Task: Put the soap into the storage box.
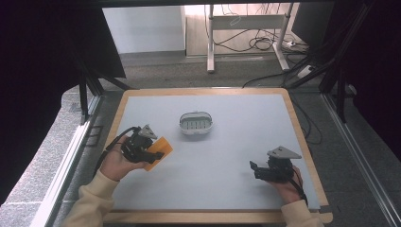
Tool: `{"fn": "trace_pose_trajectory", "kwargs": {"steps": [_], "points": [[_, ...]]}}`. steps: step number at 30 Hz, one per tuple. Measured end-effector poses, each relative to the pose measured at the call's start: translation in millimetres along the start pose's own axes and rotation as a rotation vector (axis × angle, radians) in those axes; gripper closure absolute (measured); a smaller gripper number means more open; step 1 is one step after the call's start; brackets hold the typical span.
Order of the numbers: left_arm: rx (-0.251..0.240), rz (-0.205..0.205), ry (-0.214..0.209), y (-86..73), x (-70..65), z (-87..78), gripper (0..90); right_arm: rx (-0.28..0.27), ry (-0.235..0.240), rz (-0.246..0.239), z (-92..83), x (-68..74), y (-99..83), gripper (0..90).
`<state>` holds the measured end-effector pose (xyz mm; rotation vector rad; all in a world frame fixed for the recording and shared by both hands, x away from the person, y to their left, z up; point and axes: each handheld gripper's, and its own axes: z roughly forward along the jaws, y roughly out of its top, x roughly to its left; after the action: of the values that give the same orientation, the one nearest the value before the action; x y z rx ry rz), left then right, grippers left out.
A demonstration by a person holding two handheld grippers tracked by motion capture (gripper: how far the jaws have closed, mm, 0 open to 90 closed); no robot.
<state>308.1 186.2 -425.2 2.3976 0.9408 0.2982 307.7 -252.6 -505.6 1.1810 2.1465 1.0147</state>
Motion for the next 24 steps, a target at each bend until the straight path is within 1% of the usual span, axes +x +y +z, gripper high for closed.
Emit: {"fn": "trace_pose_trajectory", "kwargs": {"steps": [3,5,18,21,24], "points": [[-0.004,0.005,0.005,2.2,0.4,-0.2,61.8,0.002,-0.002,0.001,0.1,-0.3,-0.1,15.9],[-0.009,0.001,0.006,3.4,0.5,-0.5,61.8,0.004,-0.003,-0.001,0.3,-0.3,-0.3,15.9],[-0.011,0.022,0.013,12.7,4.0,0.9,61.8,0.008,-0.006,-0.001,0.6,-0.7,-1.0,15.9],[-0.015,0.024,0.009,14.9,4.8,0.9,61.8,0.010,-0.008,-0.003,0.5,-0.8,-1.1,15.9],[-0.020,0.027,-0.004,17.4,6.0,0.8,61.8,0.010,-0.008,-0.003,0.5,-0.9,-1.2,15.9]]}}
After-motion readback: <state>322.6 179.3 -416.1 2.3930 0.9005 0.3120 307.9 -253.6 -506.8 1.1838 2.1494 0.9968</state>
